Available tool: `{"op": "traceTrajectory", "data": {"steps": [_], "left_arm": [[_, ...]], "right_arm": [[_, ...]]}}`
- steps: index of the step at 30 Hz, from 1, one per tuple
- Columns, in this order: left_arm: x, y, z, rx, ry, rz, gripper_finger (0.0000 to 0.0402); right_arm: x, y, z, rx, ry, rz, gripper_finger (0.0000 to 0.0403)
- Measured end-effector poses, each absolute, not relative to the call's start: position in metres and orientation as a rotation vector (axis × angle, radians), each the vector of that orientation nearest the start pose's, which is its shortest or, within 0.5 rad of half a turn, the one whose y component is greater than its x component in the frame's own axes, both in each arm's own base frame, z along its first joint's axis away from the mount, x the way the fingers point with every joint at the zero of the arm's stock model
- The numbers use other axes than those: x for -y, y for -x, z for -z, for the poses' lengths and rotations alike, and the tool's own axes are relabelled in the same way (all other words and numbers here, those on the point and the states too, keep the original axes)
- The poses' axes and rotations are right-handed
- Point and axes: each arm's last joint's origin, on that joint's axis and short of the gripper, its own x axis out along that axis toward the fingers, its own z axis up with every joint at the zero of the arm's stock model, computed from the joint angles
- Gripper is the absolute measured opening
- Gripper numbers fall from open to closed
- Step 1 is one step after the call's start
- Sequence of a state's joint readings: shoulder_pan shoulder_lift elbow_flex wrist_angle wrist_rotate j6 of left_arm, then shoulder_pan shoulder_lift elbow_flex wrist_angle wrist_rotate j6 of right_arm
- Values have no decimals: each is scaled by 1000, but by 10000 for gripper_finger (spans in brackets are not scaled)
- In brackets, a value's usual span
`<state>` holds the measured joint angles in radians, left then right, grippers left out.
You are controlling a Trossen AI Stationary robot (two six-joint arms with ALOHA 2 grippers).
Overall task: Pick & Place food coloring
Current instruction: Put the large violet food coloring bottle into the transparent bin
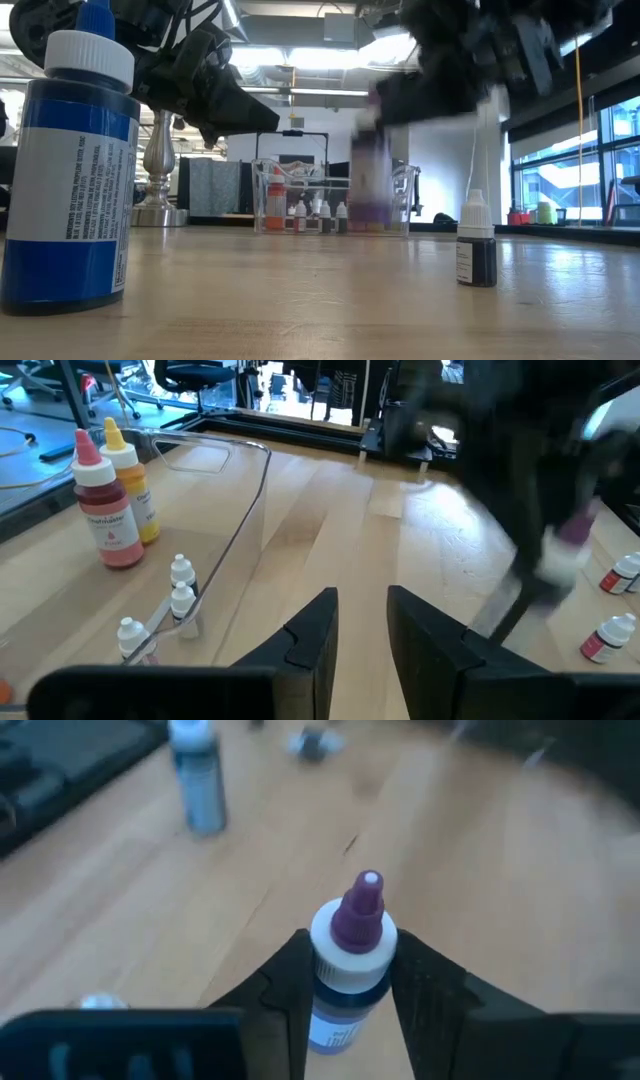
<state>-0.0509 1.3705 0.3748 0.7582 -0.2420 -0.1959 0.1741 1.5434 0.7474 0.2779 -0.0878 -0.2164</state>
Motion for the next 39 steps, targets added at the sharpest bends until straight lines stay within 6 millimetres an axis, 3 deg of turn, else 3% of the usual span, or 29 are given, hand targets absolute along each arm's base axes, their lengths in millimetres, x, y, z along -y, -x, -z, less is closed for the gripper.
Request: {"op": "traceTrajectory", "data": {"steps": [4, 9, 14, 20, 24, 32, 39], "left_arm": [[5, -244, -166, -219, 159, -213, 86], [5, -244, -166, -226, 158, -213, 84], [5, -244, -165, -234, 157, -215, 82], [5, -244, -164, -246, 154, -220, 86], [5, -243, -163, -251, 154, -220, 86], [5, -243, -162, -261, 152, -221, 83], [5, -243, -161, -276, 150, -222, 85]], "right_arm": [[-38, -299, -231, -473, 286, -141, 119], [0, -294, -287, -382, 333, 119, 116], [48, -300, -302, -345, 294, 243, 117], [100, -315, -269, -405, 222, 301, 118], [120, -330, -242, -418, 210, 339, 118], [136, -345, -200, -498, 209, 439, 118], [139, -350, -181, -540, 211, 463, 118]]}}
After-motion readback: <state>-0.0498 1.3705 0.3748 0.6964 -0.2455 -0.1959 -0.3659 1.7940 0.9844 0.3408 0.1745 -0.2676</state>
